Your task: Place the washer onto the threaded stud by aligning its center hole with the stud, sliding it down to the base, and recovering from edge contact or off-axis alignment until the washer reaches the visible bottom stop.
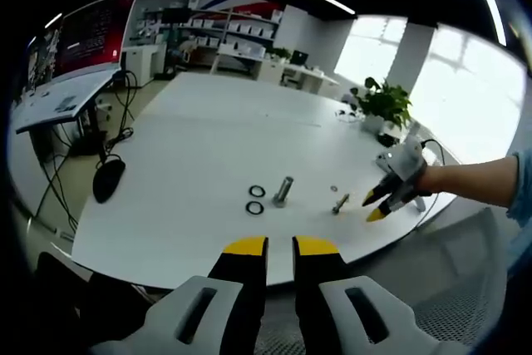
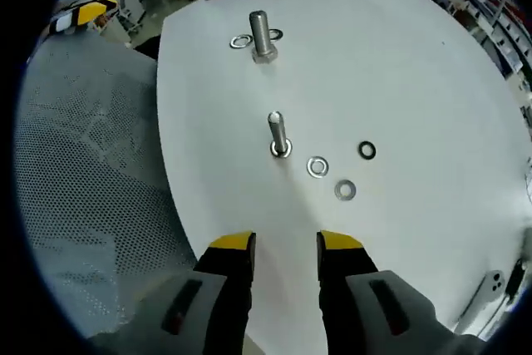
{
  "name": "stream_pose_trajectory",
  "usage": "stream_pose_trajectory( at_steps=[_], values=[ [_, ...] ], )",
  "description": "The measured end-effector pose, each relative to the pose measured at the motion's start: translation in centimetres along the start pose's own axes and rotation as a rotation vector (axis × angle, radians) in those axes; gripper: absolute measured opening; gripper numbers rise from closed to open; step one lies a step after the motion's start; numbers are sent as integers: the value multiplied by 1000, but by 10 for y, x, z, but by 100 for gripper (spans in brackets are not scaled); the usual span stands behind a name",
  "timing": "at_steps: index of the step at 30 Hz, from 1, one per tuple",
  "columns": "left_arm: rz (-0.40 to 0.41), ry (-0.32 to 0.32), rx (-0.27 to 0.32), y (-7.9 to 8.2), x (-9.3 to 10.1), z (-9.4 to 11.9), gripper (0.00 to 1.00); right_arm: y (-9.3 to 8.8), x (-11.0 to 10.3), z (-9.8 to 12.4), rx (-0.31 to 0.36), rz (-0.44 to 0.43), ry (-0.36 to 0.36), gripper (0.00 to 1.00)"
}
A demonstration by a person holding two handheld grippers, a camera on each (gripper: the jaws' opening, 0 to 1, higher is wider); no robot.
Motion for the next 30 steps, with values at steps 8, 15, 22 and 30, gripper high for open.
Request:
stream_pose_trajectory(
  at_steps=[8, 15, 22, 30],
  values=[
    [7, 2, -10, -1, 0, 1, 9, -19, -9, -4, -4, 4, 36, 31],
    [-1, -1, -13, -1, 0, 0, 9, -24, -11, -6, -25, 6, 38, 30],
    [1, -1, -9, -1, 0, 1, 9, -20, -11, -7, -60, 54, 17, 27],
    [-3, -3, -20, -2, 1, 1, 9, -17, -14, -10, -123, 157, -41, 23]
  ],
)
Point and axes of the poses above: the point that each gripper's makers call its tool centre point, and the gripper's own axes: z roughly backward along the fingers, x roughly to its right, y roughly out of its top, the point moved 9 cm from there along z, roughly backward along the fingers, and after that the axes turned 3 degrees about -y, right-handed, at the moved point
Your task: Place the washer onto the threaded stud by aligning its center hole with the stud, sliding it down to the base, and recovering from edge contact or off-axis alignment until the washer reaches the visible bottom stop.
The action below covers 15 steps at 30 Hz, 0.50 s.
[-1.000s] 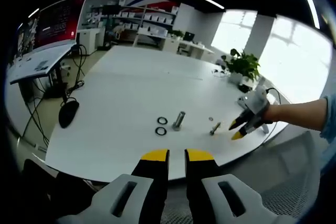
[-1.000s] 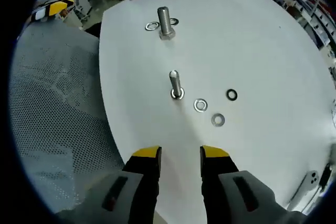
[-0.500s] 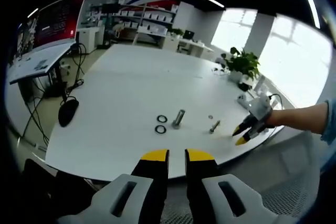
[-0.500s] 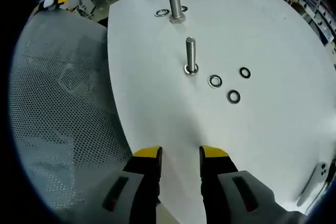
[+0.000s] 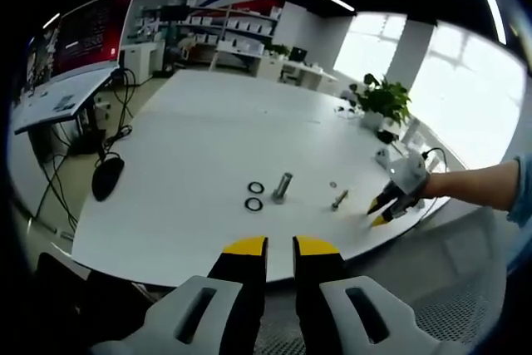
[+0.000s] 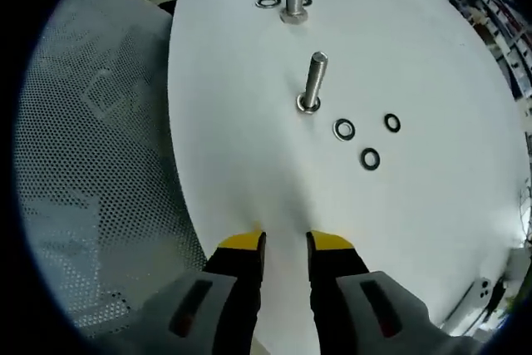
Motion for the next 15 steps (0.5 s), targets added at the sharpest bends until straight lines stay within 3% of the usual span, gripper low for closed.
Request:
stream_pose_trajectory(
  at_steps=[15],
  values=[
    [-6, -1, -7, -1, 0, -1, 9, 0, 2, 0, -20, 24, 6, 23]
  ],
)
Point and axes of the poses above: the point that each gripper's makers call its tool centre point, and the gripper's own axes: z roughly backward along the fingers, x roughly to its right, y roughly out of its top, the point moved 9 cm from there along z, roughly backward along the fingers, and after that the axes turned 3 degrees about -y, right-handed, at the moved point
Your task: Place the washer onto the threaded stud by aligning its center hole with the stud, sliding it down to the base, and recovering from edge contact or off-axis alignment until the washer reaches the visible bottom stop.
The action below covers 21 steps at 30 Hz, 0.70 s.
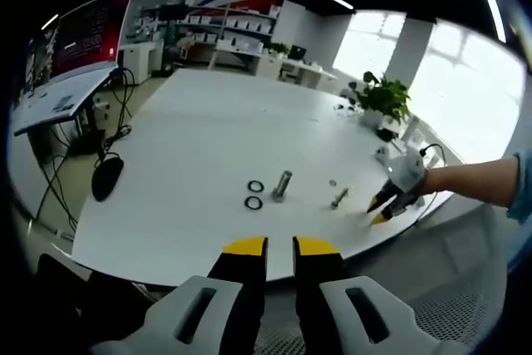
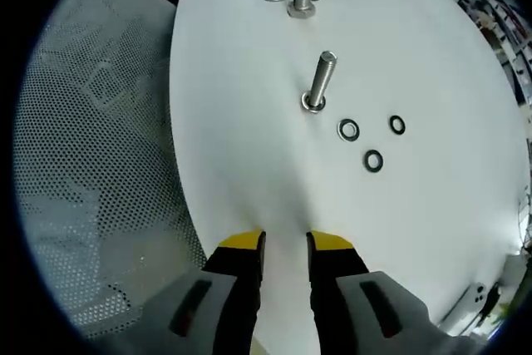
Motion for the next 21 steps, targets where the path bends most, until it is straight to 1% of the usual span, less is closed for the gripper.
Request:
stream_pose_trajectory(
  at_steps=[9, 10, 11, 15, 21],
  values=[
    [3, 0, 8, 1, -1, 0, 9, -4, 0, 1, 43, -7, 0, 23],
    [3, 0, 9, 1, -1, 0, 9, -4, 0, 1, 46, -12, 1, 23],
    [3, 0, 9, 1, -1, 0, 9, -4, 1, 1, 52, -36, 2, 23],
    [0, -1, 6, 1, 0, 0, 9, -6, 1, 0, 68, -26, 3, 23],
    [3, 0, 8, 0, 0, 0, 9, -6, 0, 0, 73, -27, -6, 23]
  ],
)
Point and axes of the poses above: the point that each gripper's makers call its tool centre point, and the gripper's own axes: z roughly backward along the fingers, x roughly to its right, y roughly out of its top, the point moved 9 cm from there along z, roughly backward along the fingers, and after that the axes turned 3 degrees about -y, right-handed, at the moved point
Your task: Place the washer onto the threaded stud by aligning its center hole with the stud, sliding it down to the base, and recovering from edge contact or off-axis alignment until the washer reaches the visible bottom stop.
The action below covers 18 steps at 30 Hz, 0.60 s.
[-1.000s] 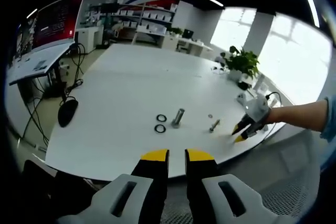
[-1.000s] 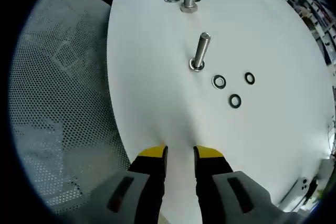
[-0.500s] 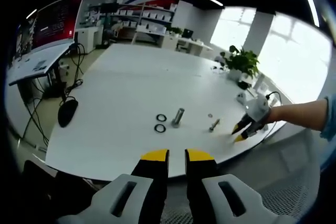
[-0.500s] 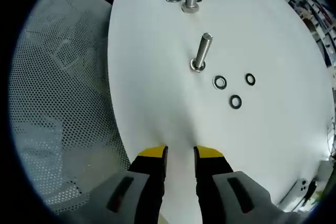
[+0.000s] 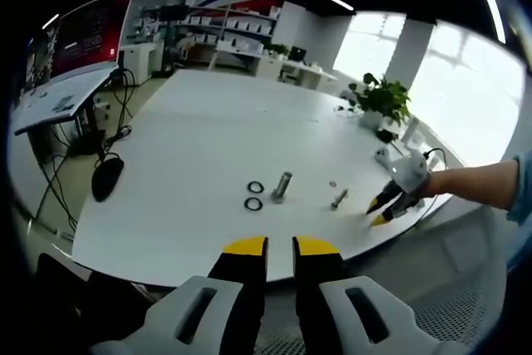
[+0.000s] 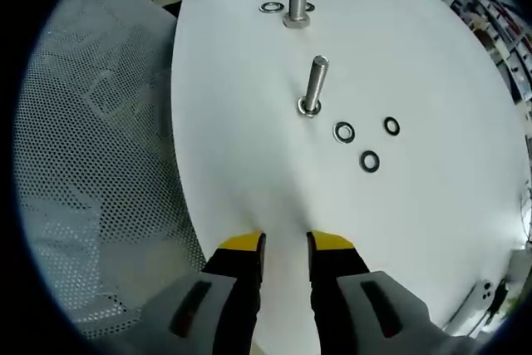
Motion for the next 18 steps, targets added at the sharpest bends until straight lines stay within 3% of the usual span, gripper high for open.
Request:
stream_pose_trajectory(
  at_steps=[18],
  values=[
    [-2, -1, -1, 0, 0, 0, 9, 2, -1, 0, -2, -39, -14, 23]
  ],
)
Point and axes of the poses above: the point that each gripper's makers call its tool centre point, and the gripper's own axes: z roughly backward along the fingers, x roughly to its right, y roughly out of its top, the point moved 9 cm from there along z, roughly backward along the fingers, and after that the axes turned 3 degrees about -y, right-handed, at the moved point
